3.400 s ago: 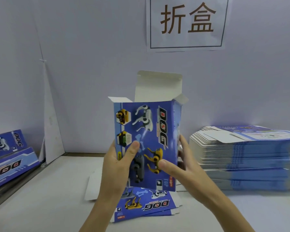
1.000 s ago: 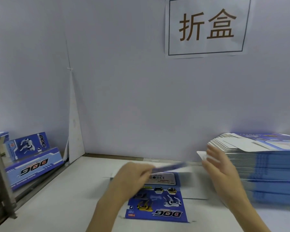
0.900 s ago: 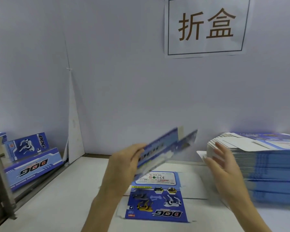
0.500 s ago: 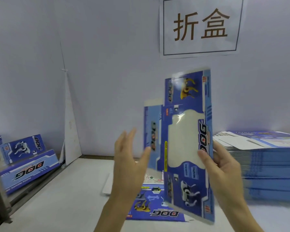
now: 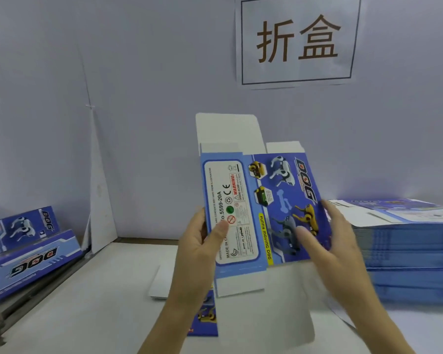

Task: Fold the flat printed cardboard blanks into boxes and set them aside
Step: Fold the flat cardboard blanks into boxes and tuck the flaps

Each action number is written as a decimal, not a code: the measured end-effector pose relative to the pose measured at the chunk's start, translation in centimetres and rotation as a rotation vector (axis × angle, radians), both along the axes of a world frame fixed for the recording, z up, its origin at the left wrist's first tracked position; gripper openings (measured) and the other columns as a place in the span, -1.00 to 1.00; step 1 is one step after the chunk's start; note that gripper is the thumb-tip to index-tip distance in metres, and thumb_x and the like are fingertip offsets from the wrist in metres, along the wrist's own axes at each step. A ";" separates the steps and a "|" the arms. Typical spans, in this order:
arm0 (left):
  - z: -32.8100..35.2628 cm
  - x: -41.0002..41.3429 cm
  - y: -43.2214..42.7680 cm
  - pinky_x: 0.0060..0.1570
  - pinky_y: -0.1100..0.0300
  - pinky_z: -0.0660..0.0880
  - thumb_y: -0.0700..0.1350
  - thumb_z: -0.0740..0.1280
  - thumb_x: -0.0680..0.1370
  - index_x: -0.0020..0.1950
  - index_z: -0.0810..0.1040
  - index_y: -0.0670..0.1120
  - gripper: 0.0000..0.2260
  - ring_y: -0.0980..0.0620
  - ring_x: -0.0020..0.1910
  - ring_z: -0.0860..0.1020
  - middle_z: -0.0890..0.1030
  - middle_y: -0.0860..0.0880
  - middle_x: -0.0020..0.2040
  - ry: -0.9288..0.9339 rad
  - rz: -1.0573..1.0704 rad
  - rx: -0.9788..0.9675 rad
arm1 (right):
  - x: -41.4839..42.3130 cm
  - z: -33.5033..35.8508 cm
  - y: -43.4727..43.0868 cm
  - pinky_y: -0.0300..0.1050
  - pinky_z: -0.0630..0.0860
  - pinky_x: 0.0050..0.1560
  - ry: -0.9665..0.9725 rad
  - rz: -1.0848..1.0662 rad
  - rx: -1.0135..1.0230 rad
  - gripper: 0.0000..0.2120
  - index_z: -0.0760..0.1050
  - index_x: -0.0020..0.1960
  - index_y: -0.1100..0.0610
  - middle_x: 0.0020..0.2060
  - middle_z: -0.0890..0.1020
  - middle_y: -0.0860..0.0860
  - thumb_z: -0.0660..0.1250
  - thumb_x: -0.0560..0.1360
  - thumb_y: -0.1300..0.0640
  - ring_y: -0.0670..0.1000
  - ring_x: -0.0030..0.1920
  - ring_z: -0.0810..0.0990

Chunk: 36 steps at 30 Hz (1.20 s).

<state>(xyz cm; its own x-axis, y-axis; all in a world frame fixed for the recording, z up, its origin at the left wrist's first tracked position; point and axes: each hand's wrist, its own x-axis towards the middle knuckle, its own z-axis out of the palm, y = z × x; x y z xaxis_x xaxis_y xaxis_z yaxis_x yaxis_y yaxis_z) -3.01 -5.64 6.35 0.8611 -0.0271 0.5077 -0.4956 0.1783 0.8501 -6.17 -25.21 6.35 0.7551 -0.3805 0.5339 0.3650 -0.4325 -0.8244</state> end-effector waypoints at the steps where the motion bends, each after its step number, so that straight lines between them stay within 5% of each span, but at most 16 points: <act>1: -0.2 0.2 0.0 -0.28 0.31 0.58 0.03 0.33 0.43 0.19 0.45 0.20 -0.67 0.16 0.03 0.64 0.65 0.15 0.06 -0.014 0.065 0.027 | 0.0 0.1 -0.3 -0.11 0.56 0.14 0.009 0.085 0.131 -0.49 0.30 0.42 -0.07 0.23 0.53 -0.15 0.36 0.54 0.17 -0.15 0.17 0.57; 4: -0.8 0.5 -0.2 -0.26 0.46 0.50 0.18 0.38 0.40 0.48 0.05 0.28 -0.26 0.41 0.10 0.48 0.37 0.25 0.24 -0.048 0.234 0.360 | 0.1 0.1 -0.6 -0.28 0.58 -0.35 0.004 0.249 0.375 -0.64 0.44 0.25 -0.08 0.01 0.69 -0.07 0.32 0.55 0.27 -0.10 -0.08 0.70; 7: -1.4 0.4 -0.1 -0.02 0.40 0.48 0.56 0.25 0.08 0.43 -0.41 0.34 0.15 0.35 0.13 0.33 0.09 0.26 0.22 -0.061 0.351 0.782 | 0.2 -0.1 -0.2 -0.27 0.58 -0.38 -0.078 0.250 0.378 -0.66 0.49 0.14 -0.13 -0.05 0.71 -0.09 0.29 0.57 0.30 -0.07 -0.07 0.70; 10: -1.7 0.9 -0.1 0.01 0.31 0.45 0.60 0.21 0.04 0.38 -0.50 0.33 0.18 0.24 0.12 0.28 0.11 0.14 0.20 -0.043 0.425 0.900 | 0.2 -0.2 0.3 -0.25 0.59 -0.37 -0.127 0.248 0.344 -0.64 0.46 0.19 -0.14 0.01 0.68 -0.06 0.27 0.58 0.30 -0.08 -0.05 0.70; 14: -2.0 1.5 0.4 -0.12 0.40 0.34 0.24 0.50 0.31 0.26 -0.56 0.40 0.15 0.24 0.03 0.30 0.22 0.10 0.20 -0.062 0.465 0.831 | 0.4 -0.5 0.3 -0.20 0.62 -0.31 -0.120 0.281 0.288 -0.57 0.41 0.29 -0.16 0.08 0.66 -0.02 0.25 0.58 0.29 -0.05 0.03 0.68; 22: -2.2 1.5 0.1 -0.01 0.34 0.34 0.25 0.58 0.18 0.24 -0.65 0.36 0.33 0.18 0.15 0.27 0.02 0.17 0.04 0.003 0.365 0.794 | 0.8 -0.9 0.5 -0.23 0.61 -0.32 -0.098 0.352 0.311 -0.59 0.50 0.12 -0.21 0.05 0.69 -0.07 0.22 0.59 0.32 -0.04 0.06 0.67; 26: -2.6 1.7 0.4 -0.13 0.49 0.34 -0.04 0.59 0.26 0.24 -0.60 0.41 0.30 0.15 0.11 0.33 0.04 0.16 -0.01 -0.018 0.391 0.733 | 1.0 -1.2 0.7 -0.18 0.63 -0.25 -0.053 0.391 0.267 -0.57 0.42 0.22 -0.23 0.15 0.63 -0.07 0.21 0.60 0.29 -0.04 0.15 0.63; 29: -2.5 1.8 0.6 -0.01 0.42 0.33 -0.12 0.59 0.24 0.23 -0.57 0.43 0.30 0.18 0.17 0.23 0.02 0.22 -0.02 -0.015 0.335 0.671 | 0.9 -1.4 1.3 -0.25 0.62 -0.19 -0.055 0.338 0.125 -0.50 0.31 0.39 -0.19 0.16 0.60 -0.16 0.24 0.60 0.29 -0.13 0.12 0.63; 34: -1.7 1.1 0.8 -0.10 0.51 0.43 -0.15 0.55 0.23 0.25 -0.53 0.47 0.28 0.31 0.22 0.27 0.03 0.35 0.11 0.012 0.105 0.641 | 0.7 -1.4 2.6 -0.45 0.52 -0.30 0.012 0.269 0.087 -0.14 0.03 0.55 -0.15 0.12 0.56 -0.25 0.44 0.39 -0.05 -0.33 0.01 0.60; 36: -1.2 0.7 0.8 -0.19 0.47 0.50 -0.16 0.48 0.22 0.31 -0.43 0.48 0.19 0.28 0.26 0.36 0.10 0.29 0.30 0.038 -0.063 0.592 | 0.5 -1.2 3.0 -0.39 0.55 -0.30 -0.003 0.273 0.132 -0.12 0.09 0.51 -0.18 0.11 0.56 -0.24 0.44 0.29 -0.15 -0.31 0.02 0.60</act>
